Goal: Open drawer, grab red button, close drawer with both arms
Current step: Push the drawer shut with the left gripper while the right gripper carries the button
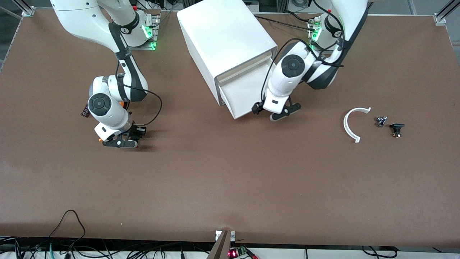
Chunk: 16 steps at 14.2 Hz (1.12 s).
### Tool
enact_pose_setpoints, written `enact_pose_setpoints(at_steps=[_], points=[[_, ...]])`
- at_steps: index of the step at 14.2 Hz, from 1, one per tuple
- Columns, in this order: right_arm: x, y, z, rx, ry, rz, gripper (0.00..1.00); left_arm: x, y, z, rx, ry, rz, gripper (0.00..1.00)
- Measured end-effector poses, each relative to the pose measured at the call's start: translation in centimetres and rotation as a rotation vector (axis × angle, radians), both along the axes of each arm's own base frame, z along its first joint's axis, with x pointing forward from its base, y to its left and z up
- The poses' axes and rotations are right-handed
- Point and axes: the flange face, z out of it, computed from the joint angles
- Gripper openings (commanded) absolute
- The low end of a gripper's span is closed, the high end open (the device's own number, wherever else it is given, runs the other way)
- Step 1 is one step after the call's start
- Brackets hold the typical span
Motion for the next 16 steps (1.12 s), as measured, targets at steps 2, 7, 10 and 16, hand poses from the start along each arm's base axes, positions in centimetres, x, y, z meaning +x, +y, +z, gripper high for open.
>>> enact_pose_setpoints(at_steps=[2, 7, 10, 16], points=[[-0.5, 0.0, -0.5, 0.0, 0.004, 0.002, 0.56, -2.6, -2.4, 0.1, -0.007, 0.013, -0.05, 1.0], [-0.2, 0.0, 0.8, 0.01, -0.017, -0.006, 1.0, -7.6, -5.9, 0.2, -0.013, 0.034, -0.144, 1.0], [0.3, 0.3, 2.7, 0.023, -0.042, -0.042, 1.0, -8.1, -6.0, 0.1, -0.011, 0.037, -0.153, 1.0], [4.4, 2.1, 12.5, 0.038, -0.013, -0.062, 1.0, -2.8, -1.7, 3.1, -0.032, -0.045, -0.034, 1.0]])
